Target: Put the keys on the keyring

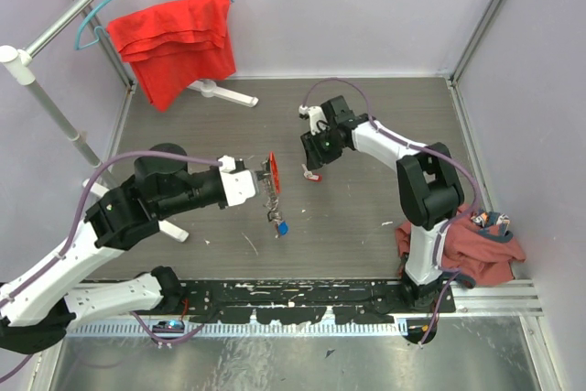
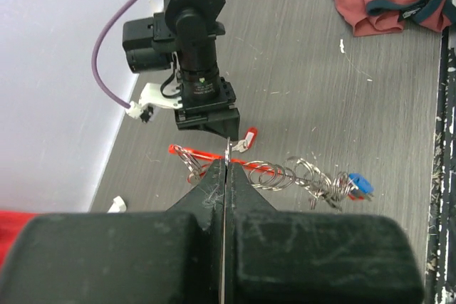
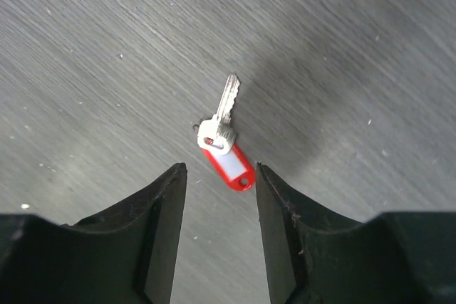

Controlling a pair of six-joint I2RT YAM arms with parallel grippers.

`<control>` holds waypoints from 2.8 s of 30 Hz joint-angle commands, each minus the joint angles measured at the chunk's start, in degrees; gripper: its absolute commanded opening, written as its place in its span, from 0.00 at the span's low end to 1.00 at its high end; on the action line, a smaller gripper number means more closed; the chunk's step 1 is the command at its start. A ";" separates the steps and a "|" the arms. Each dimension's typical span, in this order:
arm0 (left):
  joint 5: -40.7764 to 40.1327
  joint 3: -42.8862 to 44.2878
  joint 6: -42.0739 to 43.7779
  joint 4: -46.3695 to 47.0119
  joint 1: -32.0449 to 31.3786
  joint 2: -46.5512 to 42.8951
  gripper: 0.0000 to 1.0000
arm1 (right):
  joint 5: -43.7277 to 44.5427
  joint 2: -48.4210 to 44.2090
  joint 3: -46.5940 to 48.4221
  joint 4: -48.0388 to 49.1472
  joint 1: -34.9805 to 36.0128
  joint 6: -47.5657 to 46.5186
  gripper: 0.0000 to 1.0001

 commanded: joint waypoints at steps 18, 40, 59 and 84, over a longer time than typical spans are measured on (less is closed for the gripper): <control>1.56 4.47 4.84 -1.88 -0.13 1.20 0.00 | -1.06 8.98 9.73 -5.53 6.17 -17.48 0.50; 2.19 4.76 4.98 -1.42 -0.16 2.04 0.00 | 3.47 8.42 9.99 -6.45 6.65 -18.60 0.26; 2.04 3.98 5.11 -0.85 -0.19 2.08 0.00 | 2.29 5.01 10.11 -6.71 6.60 -18.58 0.01; 6.00 0.19 3.78 12.05 -0.16 -2.59 0.00 | -26.79 -37.82 4.36 -2.53 3.92 -22.28 0.01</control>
